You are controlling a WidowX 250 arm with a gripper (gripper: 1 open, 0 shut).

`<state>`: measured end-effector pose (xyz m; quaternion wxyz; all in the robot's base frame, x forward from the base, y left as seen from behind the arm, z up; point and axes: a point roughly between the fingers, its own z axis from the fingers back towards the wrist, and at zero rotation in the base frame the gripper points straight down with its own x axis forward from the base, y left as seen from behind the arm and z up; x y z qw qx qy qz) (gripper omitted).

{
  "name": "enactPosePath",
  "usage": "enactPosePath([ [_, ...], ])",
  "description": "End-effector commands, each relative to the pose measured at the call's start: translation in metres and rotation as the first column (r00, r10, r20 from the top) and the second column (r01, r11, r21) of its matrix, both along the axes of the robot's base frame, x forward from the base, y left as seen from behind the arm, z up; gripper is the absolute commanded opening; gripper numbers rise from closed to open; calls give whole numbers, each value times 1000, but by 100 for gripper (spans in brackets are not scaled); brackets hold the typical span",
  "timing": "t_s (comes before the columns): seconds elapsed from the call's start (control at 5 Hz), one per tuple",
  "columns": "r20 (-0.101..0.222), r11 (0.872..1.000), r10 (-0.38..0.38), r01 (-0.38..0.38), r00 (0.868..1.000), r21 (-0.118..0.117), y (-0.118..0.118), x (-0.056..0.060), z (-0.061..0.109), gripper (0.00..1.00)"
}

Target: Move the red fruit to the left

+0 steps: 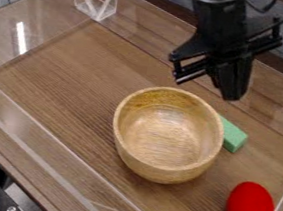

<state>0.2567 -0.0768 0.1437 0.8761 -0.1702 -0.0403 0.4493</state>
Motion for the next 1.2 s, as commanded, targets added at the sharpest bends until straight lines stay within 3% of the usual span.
enactPosePath([
  [0.0,45,1000,-31,30,999,6,-14,-17,2,0],
  [0.4,84,996,-89,87,992,26,15,-1,0,0],
  [1.0,106,983,-185,181,977,43,4,-9,1,0],
])
